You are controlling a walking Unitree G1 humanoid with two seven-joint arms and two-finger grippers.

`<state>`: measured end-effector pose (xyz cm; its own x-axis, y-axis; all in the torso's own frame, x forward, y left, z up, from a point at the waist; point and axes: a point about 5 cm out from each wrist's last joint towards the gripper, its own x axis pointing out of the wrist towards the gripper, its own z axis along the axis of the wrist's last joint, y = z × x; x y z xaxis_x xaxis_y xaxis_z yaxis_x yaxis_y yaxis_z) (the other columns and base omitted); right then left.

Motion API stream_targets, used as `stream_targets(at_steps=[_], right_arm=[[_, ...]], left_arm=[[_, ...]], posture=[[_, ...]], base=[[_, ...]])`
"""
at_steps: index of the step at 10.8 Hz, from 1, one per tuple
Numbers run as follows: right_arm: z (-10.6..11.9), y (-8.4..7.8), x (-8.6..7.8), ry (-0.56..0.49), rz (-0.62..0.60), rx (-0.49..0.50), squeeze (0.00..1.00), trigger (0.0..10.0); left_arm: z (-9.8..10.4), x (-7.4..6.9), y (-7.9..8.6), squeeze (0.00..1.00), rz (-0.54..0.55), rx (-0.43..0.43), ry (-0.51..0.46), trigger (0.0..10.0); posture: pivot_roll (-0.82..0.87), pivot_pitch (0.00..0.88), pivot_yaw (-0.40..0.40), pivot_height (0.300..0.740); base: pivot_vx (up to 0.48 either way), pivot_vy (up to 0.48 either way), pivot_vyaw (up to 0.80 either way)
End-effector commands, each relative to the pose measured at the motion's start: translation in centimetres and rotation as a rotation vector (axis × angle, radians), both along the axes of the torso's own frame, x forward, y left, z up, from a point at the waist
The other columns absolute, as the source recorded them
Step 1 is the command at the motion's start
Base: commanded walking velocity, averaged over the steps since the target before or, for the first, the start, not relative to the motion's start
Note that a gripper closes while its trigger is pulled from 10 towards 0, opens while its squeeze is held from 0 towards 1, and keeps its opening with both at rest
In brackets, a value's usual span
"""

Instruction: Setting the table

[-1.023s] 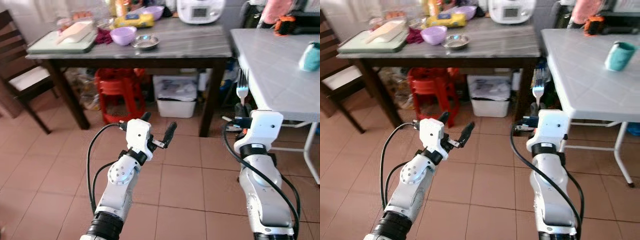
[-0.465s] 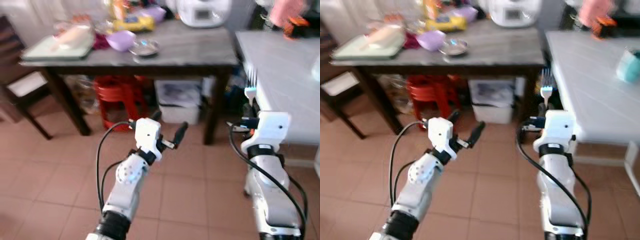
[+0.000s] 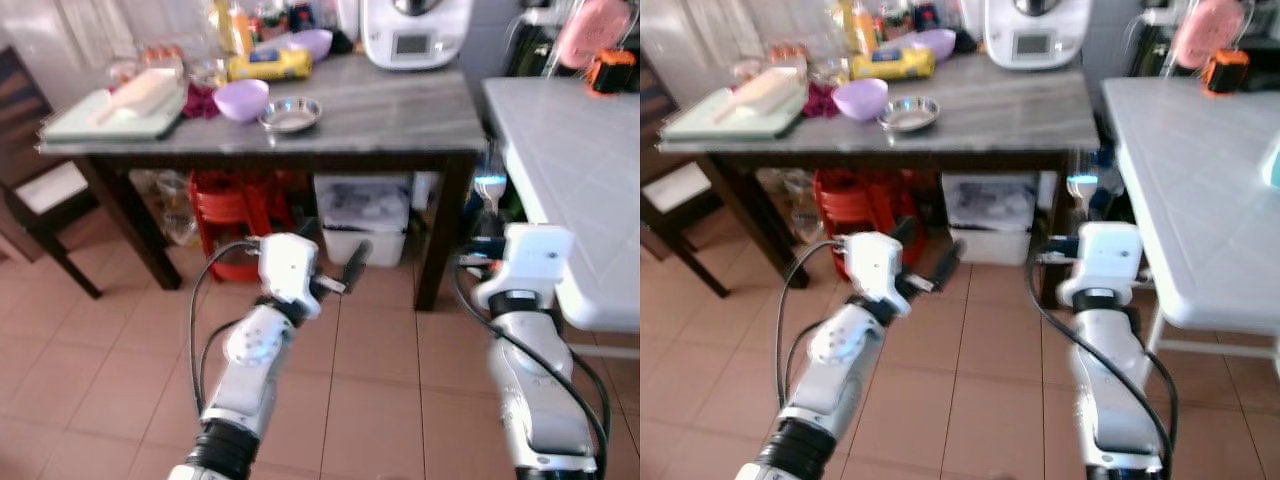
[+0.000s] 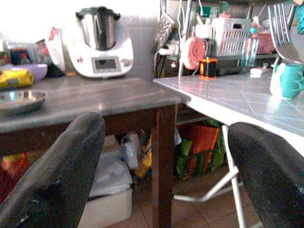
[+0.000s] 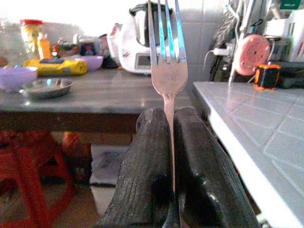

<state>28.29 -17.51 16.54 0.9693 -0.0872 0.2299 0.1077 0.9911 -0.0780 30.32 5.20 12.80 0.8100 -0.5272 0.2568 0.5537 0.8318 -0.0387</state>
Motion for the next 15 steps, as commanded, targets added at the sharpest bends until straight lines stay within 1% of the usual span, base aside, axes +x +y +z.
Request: stream_targets(at_steps=[1,3,6,9,12,15], right_arm=[[0.38,0.87,0.07,-0.019,0.026,0.007,0.00,10.0],[0.40,0.79,0.04,-0.018,0.024,-0.008,0.00,10.0],[0.36,0.71,0.01,-0.018,0.023,-0.008,0.00,10.0],[0.33,0.98,0.05,-0.017,0.029,-0.007,0.00,10.0],[0.25,1.04,0.10,-0.012,0.034,-0.006,0.00,10.0],[0.27,0.96,0.05,-0.011,0.033,-0.007,0.00,10.0]], left_arm=[[-0.16,0.23,0.99,0.00,0.031,0.012,0.005,10.0],[-0.23,0.25,0.97,0.00,0.031,0.013,0.007,10.0],[-0.31,0.19,0.72,0.00,0.022,0.013,0.011,10.0],[-0.43,0.13,0.66,0.00,0.023,0.015,0.015,10.0],[-0.58,0.14,0.87,0.00,0.033,0.021,0.018,10.0],[-0.65,0.12,0.70,0.00,0.026,0.019,0.027,10.0]], posture=[[-0.22,0.052,0.070,0.740],[-0.23,0.053,0.072,0.740],[-0.23,0.055,0.070,0.740],[-0.23,0.058,0.068,0.740],[-0.23,0.063,0.066,0.740],[-0.23,0.062,0.066,0.740]], base=[[0.412,0.000,0.00],[0.409,0.000,0.00],[0.406,0.000,0.00],[0.405,0.000,0.00],[0.406,0.000,0.00],[0.405,0.000,0.00]])
